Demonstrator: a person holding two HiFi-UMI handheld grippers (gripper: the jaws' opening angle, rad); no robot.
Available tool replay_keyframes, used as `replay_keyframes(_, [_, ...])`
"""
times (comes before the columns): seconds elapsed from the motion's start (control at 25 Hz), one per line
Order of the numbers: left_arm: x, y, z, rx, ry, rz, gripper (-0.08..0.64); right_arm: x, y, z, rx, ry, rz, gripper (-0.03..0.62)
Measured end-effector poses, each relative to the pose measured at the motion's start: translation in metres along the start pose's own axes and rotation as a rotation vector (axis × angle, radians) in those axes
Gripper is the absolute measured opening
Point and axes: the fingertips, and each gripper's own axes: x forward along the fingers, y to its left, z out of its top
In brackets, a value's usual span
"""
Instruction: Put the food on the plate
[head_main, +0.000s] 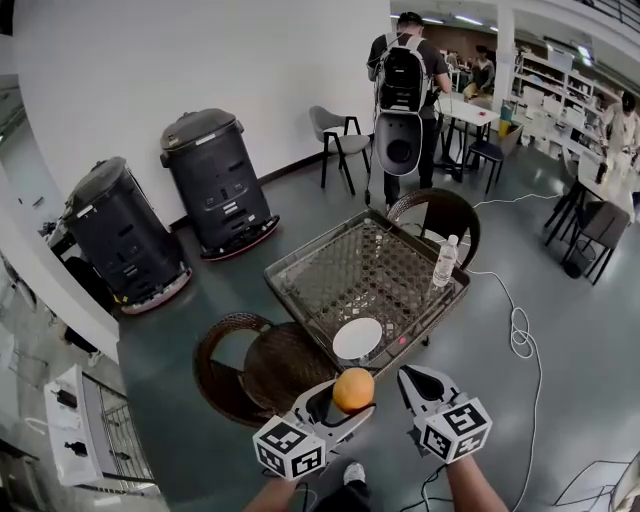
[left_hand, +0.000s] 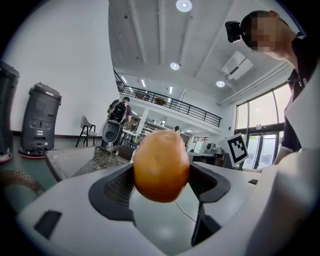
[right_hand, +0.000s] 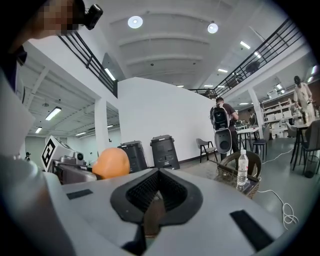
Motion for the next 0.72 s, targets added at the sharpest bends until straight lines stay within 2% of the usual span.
replay_keyframes(0.28, [0.009,0.048,0.017,0.010,0.011,-0.003,0.347,0.044,-0.010,0.016,-0.009,0.004,-0.025,0.005])
replay_keyframes(0.72, [0.017,0.088,0.015,-0.006,0.032,0.034,0.347,0.076,-0.019,0.027,-0.043,0.008,-0.026,0.005])
